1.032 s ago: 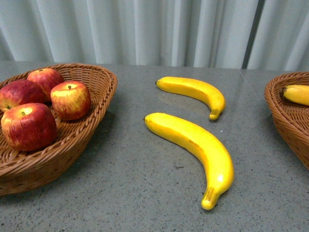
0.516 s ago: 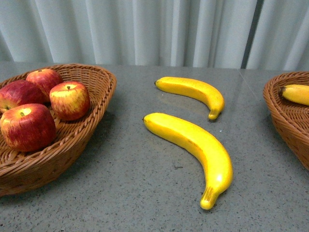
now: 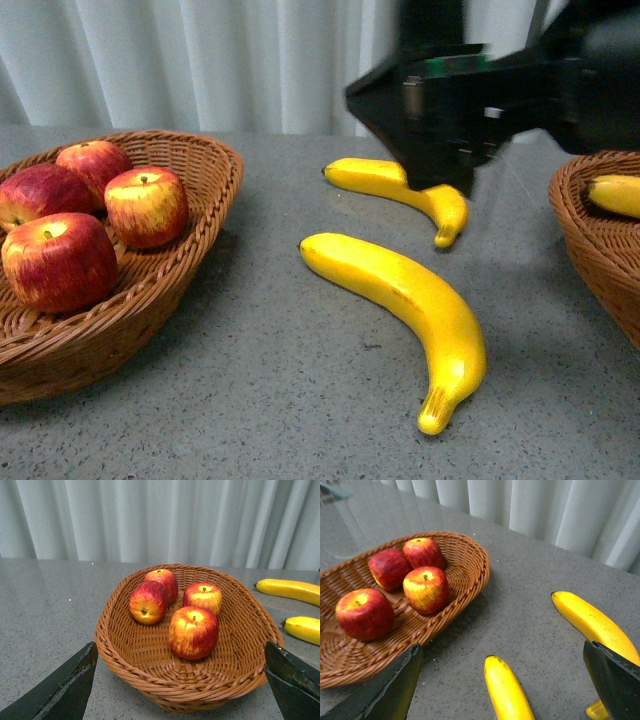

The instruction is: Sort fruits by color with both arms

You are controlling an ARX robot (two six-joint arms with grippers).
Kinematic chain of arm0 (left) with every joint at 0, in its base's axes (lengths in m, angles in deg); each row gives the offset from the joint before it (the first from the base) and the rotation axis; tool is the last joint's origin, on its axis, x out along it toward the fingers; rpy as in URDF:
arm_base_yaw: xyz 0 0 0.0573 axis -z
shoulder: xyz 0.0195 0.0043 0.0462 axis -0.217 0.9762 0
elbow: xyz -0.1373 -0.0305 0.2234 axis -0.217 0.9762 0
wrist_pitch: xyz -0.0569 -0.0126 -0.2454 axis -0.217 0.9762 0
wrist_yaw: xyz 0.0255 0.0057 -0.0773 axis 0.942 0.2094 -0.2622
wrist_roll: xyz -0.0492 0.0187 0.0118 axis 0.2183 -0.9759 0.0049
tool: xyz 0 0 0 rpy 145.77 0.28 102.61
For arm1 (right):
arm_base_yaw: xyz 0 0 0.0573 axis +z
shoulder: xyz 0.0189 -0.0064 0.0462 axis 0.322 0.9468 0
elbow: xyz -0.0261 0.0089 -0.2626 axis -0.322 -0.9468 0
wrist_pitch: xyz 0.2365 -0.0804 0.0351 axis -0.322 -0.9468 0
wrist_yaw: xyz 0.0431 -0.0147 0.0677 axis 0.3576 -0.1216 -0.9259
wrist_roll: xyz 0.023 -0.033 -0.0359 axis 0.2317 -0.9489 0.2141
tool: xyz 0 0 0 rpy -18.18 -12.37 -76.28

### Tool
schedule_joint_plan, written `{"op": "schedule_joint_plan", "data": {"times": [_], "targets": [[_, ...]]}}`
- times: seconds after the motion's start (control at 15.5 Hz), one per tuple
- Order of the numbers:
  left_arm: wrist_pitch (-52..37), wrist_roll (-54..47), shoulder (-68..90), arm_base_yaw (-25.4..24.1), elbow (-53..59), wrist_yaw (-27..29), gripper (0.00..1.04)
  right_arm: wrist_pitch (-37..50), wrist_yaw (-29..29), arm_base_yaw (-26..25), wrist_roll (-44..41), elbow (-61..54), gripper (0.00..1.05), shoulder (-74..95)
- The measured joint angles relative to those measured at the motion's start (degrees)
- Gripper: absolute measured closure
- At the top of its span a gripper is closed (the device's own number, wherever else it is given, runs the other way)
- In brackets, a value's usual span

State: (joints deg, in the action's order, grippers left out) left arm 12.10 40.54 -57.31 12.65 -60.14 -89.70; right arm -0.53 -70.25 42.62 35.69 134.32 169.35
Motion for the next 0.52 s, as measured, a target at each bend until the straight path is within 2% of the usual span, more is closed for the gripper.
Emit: {"op": "schedule_joint_plan", "data": {"times": [0.19, 0.32, 0.52], "targets": [[0.0, 0.0, 0.0, 0.0, 0.0, 0.0, 0.07, -12.5, 4.4, 3.6, -7.3, 12.8, 0.07, 12.0], [0.0, 0.0, 0.0, 0.0, 0.0, 0.0, 0.07, -19.2, 6.5, 3.5, -11.4, 14.0, 0.07, 15.6], [0.0, 0.0, 0.0, 0.0, 0.0, 0.0, 0.07, -23.4, 10.1, 2.7, -17.7, 15.0, 0.07, 17.9]]}}
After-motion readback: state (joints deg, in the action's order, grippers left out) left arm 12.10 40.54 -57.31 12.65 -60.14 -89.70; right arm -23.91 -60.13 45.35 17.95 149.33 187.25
